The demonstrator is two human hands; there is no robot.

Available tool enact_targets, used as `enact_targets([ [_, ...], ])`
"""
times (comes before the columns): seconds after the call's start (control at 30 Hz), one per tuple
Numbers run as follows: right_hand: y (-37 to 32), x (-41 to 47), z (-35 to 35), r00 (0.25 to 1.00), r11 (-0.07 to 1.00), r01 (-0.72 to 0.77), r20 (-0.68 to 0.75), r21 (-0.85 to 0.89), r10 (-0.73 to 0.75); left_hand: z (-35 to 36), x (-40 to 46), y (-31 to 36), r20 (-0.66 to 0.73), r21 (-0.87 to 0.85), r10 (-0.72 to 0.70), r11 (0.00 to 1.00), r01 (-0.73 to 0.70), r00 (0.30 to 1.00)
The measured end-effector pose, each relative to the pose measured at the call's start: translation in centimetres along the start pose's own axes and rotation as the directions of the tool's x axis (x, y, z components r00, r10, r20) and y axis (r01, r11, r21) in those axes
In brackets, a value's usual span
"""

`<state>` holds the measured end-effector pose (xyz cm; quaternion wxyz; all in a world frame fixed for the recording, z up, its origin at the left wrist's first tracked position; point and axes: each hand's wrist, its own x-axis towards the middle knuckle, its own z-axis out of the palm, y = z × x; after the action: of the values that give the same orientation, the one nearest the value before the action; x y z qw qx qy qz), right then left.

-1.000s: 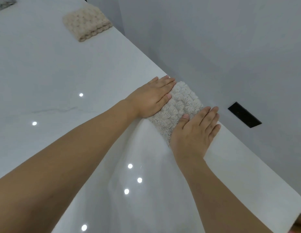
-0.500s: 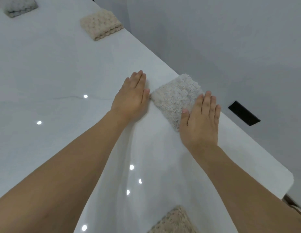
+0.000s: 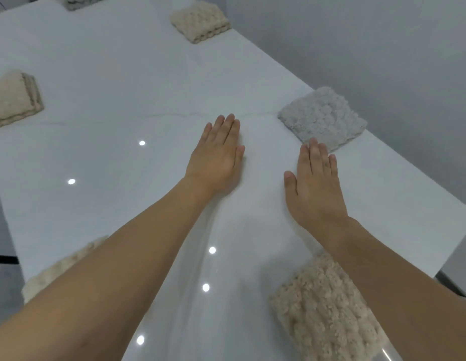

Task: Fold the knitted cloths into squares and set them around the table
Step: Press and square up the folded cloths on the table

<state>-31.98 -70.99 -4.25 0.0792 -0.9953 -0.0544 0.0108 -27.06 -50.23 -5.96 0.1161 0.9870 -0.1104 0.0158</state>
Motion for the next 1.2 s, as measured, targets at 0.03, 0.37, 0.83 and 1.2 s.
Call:
enact_targets([
  [0.03, -0.9, -0.5, -0.1, 1.0, 1.0, 0.0, -0.006, 0.004, 0.0, -0.5, -1.0, -0.6, -0.004, 0.018, 0.018, 1.0, -0.018, 1.0],
  [0.37, -7.3, -5.7, 1.0, 1.0, 1.0, -0.003, -0.009, 0.031, 0.003, -2.9, -7.9, -3.7, 0.009, 0.012, 0.002, 1.0, -0.003, 1.0],
  [0.83, -18.4, -13.4, 4.6, 1.0, 0.991, -0.027, 0.015, 0.134, 0.025, -6.4, -18.1, -12.3, 0.073, -0.095, -0.026, 0.995, 0.033, 0.997],
  [1.2, -24.2, -17.2, 6.1, 0.994, 0.928, 0.097, 0.007, 0.359, -0.107, -6.4, -25.9, -17.6, 0.09, -0.211, -0.093, 0.971, 0.11, 0.992],
])
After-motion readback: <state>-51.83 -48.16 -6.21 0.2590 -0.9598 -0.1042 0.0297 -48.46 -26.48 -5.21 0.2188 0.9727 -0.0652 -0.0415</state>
